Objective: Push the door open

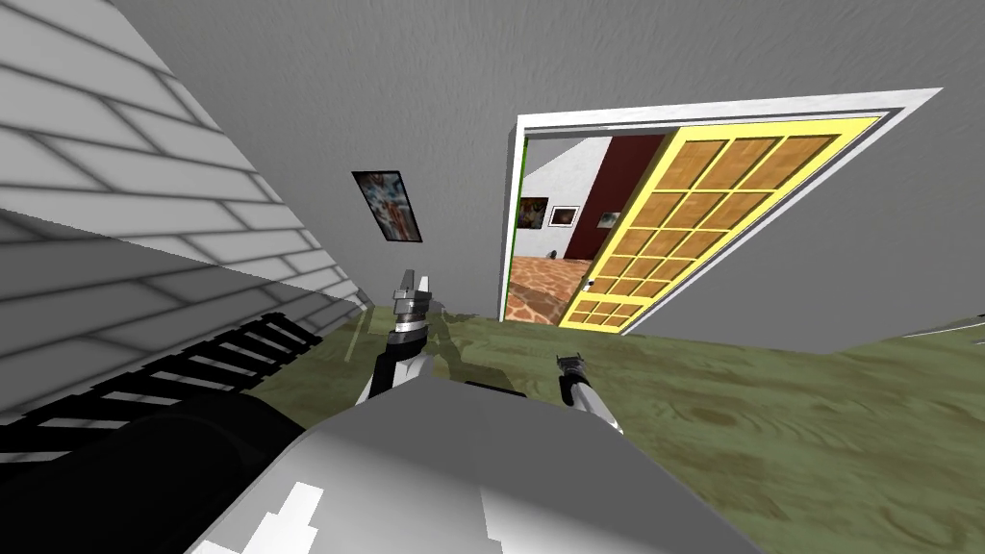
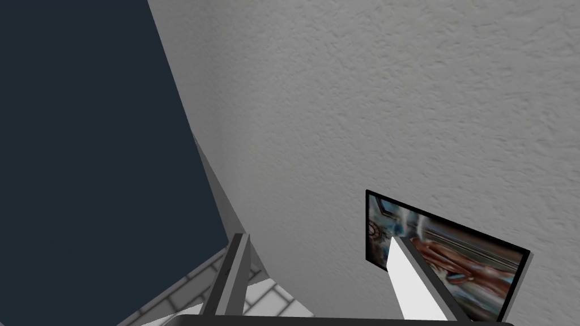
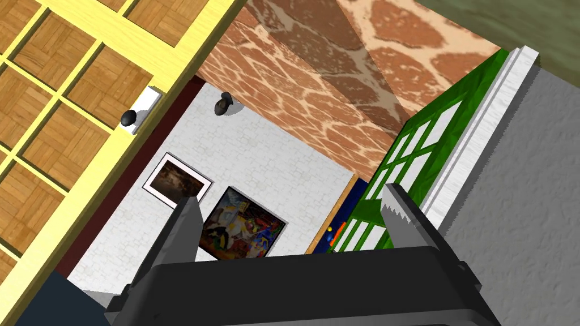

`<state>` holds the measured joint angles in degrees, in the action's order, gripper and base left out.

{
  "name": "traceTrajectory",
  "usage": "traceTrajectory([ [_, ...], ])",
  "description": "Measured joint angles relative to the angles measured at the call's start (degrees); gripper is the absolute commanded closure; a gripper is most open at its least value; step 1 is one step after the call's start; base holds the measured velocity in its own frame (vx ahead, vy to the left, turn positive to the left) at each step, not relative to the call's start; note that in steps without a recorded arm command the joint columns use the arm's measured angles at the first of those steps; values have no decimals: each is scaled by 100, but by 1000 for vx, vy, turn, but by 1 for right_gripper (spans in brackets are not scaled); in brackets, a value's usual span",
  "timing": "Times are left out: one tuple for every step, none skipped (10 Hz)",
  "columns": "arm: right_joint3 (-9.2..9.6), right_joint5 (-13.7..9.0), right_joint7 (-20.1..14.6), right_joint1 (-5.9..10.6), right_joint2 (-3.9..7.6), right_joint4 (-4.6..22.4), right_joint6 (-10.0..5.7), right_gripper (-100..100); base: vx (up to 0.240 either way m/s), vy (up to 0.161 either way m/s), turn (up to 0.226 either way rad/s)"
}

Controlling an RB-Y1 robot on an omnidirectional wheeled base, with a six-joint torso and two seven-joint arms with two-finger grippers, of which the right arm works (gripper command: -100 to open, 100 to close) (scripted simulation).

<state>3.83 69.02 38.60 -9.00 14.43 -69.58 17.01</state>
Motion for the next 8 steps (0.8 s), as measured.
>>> traceTrajectory([
  [-18,203,-13,48,0,144,54,-100,7,-114,143],
  [5,253,81,71,35,224,150,-100,5,-123,107],
  [20,340,190,101,65,319,253,-100,-13,-107,62],
  [24,463,228,108,78,393,324,-100,3,-103,84],
  [29,672,198,174,79,559,398,-100,8,-129,95],
  [40,766,278,207,82,652,497,-100,2,-144,111],
  [53,946,305,242,107,787,592,-100,2,-132,126],
  [52,1024,420,255,113,854,689,-100,0,-123,109],
])
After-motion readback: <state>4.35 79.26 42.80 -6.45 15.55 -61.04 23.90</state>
